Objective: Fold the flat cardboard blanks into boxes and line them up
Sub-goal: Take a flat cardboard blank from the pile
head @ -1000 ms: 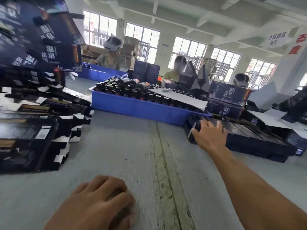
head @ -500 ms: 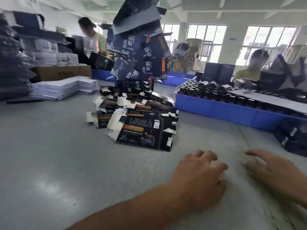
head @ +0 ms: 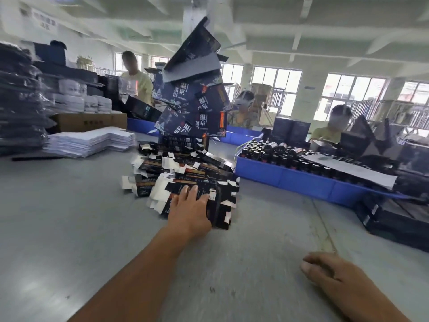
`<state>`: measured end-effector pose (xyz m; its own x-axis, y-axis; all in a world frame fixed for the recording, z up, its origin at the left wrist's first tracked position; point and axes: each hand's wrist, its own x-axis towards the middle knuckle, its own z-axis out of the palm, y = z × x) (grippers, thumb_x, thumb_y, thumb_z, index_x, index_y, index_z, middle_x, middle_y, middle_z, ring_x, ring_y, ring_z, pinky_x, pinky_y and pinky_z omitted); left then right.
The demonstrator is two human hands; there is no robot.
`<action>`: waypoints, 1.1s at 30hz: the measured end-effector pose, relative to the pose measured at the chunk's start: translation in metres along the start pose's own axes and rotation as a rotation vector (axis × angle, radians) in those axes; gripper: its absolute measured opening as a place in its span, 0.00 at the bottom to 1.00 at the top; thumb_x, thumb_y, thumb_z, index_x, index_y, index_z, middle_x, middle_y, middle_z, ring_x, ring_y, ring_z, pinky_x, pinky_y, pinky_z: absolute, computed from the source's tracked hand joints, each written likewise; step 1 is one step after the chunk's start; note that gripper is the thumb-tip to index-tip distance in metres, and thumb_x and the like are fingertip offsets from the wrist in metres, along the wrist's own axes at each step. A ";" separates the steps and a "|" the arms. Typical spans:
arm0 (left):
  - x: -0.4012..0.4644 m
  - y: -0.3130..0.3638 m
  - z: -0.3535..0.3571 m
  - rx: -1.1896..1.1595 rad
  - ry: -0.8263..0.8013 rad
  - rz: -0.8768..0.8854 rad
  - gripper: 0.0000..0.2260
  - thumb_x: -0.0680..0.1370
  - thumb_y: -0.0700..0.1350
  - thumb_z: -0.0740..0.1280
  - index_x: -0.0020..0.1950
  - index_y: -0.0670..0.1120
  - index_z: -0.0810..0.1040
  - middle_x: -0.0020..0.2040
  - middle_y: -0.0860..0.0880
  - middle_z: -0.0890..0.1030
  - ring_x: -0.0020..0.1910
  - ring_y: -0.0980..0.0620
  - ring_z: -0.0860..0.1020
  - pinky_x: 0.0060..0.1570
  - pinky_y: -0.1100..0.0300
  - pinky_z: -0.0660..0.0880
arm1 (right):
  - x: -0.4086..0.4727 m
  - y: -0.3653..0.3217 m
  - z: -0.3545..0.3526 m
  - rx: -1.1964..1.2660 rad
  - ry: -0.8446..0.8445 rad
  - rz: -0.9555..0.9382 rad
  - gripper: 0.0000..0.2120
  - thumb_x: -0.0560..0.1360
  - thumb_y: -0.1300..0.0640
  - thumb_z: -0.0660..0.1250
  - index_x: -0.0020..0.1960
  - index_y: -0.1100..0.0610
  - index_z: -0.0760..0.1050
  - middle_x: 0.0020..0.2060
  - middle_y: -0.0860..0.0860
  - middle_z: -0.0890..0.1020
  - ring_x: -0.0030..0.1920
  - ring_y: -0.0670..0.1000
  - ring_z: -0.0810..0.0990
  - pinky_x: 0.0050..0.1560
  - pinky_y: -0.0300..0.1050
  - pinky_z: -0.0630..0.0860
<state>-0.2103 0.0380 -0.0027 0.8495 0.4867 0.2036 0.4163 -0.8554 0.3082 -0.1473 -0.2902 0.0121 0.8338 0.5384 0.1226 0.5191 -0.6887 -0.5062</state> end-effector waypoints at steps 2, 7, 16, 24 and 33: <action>0.004 -0.003 0.000 -0.004 -0.015 0.025 0.33 0.78 0.52 0.64 0.81 0.54 0.55 0.83 0.46 0.48 0.81 0.43 0.41 0.77 0.41 0.43 | -0.002 0.004 0.004 -0.023 -0.016 -0.003 0.04 0.75 0.43 0.71 0.44 0.36 0.77 0.53 0.36 0.78 0.58 0.41 0.76 0.55 0.30 0.65; 0.014 -0.002 -0.001 -0.044 -0.028 0.042 0.37 0.75 0.47 0.65 0.82 0.55 0.54 0.83 0.50 0.48 0.81 0.47 0.42 0.77 0.43 0.44 | -0.006 0.010 0.008 -0.044 -0.033 -0.010 0.03 0.76 0.41 0.70 0.46 0.35 0.76 0.61 0.36 0.74 0.61 0.39 0.72 0.63 0.34 0.62; 0.012 0.000 -0.002 0.120 -0.149 0.033 0.37 0.76 0.58 0.62 0.81 0.60 0.48 0.83 0.52 0.48 0.81 0.42 0.47 0.76 0.38 0.47 | -0.012 0.005 0.009 -0.051 -0.003 -0.025 0.05 0.78 0.40 0.66 0.52 0.37 0.75 0.69 0.39 0.73 0.62 0.40 0.70 0.66 0.37 0.65; -0.016 0.036 0.000 0.373 -0.192 0.206 0.30 0.80 0.70 0.51 0.78 0.57 0.63 0.78 0.48 0.64 0.75 0.41 0.61 0.72 0.39 0.58 | -0.012 0.010 0.011 -0.055 0.006 -0.067 0.07 0.79 0.41 0.65 0.56 0.38 0.74 0.69 0.39 0.72 0.65 0.40 0.70 0.68 0.37 0.64; -0.079 0.118 0.016 0.263 -0.195 0.579 0.33 0.77 0.74 0.53 0.71 0.53 0.73 0.60 0.43 0.73 0.59 0.42 0.70 0.51 0.47 0.66 | -0.010 0.015 0.012 -0.026 0.097 -0.047 0.10 0.83 0.51 0.61 0.61 0.39 0.73 0.58 0.37 0.77 0.56 0.38 0.74 0.52 0.28 0.65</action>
<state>-0.2233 -0.1037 0.0027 0.9926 -0.0840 0.0882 -0.0806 -0.9959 -0.0419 -0.1504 -0.3002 -0.0073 0.8218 0.5217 0.2289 0.5620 -0.6763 -0.4762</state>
